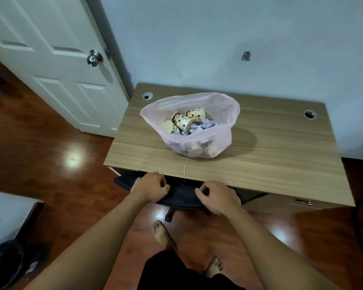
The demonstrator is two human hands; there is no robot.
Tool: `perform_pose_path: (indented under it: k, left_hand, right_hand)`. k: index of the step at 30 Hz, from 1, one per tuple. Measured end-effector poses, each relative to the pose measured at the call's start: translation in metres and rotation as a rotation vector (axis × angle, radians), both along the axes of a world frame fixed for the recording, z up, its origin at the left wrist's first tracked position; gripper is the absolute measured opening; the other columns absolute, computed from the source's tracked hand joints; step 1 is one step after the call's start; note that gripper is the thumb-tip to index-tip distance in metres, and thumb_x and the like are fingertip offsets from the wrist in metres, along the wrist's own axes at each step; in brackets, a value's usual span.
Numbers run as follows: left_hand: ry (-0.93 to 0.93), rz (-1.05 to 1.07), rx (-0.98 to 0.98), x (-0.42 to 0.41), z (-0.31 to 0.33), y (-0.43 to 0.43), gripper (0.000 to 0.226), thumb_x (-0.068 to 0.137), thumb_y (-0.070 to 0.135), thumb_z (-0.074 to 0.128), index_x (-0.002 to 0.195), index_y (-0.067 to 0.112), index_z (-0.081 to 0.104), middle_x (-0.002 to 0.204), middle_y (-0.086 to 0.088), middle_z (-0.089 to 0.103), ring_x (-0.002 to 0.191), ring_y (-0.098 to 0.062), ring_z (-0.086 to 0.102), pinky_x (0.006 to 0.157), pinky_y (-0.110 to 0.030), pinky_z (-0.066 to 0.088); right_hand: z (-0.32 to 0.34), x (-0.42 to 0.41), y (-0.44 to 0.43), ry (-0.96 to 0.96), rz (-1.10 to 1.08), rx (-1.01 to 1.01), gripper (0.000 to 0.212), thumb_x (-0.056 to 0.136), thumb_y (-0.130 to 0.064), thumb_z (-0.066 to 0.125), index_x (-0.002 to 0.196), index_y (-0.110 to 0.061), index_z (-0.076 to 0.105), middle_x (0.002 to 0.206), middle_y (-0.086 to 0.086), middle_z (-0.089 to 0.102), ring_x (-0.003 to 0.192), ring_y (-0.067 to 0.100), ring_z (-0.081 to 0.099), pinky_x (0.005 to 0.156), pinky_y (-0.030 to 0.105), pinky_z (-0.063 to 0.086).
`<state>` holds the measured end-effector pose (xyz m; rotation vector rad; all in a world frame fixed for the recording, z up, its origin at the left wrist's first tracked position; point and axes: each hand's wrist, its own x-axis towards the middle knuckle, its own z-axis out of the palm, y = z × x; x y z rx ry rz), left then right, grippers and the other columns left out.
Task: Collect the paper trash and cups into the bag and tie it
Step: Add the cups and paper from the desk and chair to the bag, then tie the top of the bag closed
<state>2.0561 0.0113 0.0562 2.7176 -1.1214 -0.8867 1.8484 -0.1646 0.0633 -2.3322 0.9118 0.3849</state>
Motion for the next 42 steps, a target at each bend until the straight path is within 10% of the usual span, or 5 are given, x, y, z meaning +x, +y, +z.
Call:
perform_pose_path:
  k: [6, 13, 24, 37, 42]
  left_hand:
    - [-0.021, 0.307, -0.582, 0.076, 0.008, -0.019, 0.02, 0.091, 0.023, 0.065, 0.11, 0.023, 0.057, 0.1, 0.002, 0.061, 0.078, -0.021, 0.061, 0.072, -0.037, 0.048]
    - [-0.116, 0.403, -0.846, 0.17, 0.047, -0.07, 0.035, 0.107, 0.017, 0.058, 0.136, 0.001, 0.046, 0.137, -0.025, 0.043, 0.124, -0.027, 0.039, 0.104, -0.027, 0.032]
    - [0.133, 0.296, -0.513, 0.233, 0.048, -0.135, 0.021, 0.093, 0.035, 0.082, 0.086, 0.02, 0.068, 0.077, -0.001, 0.078, 0.076, -0.026, 0.076, 0.074, -0.038, 0.059]
    - [0.259, 0.369, -0.374, 0.296, 0.122, -0.164, 0.023, 0.104, 0.001, 0.049, 0.122, 0.004, 0.064, 0.083, -0.022, 0.074, 0.055, -0.029, 0.073, 0.044, -0.034, 0.058]
    - [0.573, 0.572, -0.381, 0.281, 0.128, -0.159, 0.042, 0.109, 0.016, 0.028, 0.134, 0.006, 0.06, 0.095, -0.016, 0.082, 0.074, -0.029, 0.083, 0.051, -0.024, 0.033]
  right_hand:
    - [0.029, 0.035, -0.049, -0.314, -0.404, -0.012, 0.039, 0.103, -0.037, 0.067, 0.138, -0.024, 0.057, 0.112, -0.007, 0.075, 0.109, 0.023, 0.072, 0.092, 0.039, 0.054]
    - [0.074, 0.102, -0.103, -0.534, -0.709, -0.089, 0.045, 0.104, -0.028, 0.071, 0.142, -0.019, 0.05, 0.123, 0.007, 0.053, 0.128, 0.028, 0.052, 0.089, 0.031, 0.041]
    - [0.071, 0.144, -0.18, -0.426, -0.975, 0.104, 0.029, 0.086, -0.025, 0.083, 0.105, -0.011, 0.065, 0.114, 0.02, 0.077, 0.1, 0.038, 0.077, 0.091, 0.052, 0.064]
    - [0.136, 0.1, -0.272, -0.103, -0.656, -0.19, 0.025, 0.098, -0.03, 0.078, 0.076, -0.022, 0.069, 0.082, 0.009, 0.078, 0.074, 0.032, 0.072, 0.071, 0.036, 0.06]
    - [0.141, 0.093, -0.246, -0.179, -0.907, 0.539, 0.017, 0.113, -0.02, 0.058, 0.115, -0.01, 0.072, 0.075, 0.0, 0.081, 0.052, 0.012, 0.068, 0.059, 0.029, 0.063]
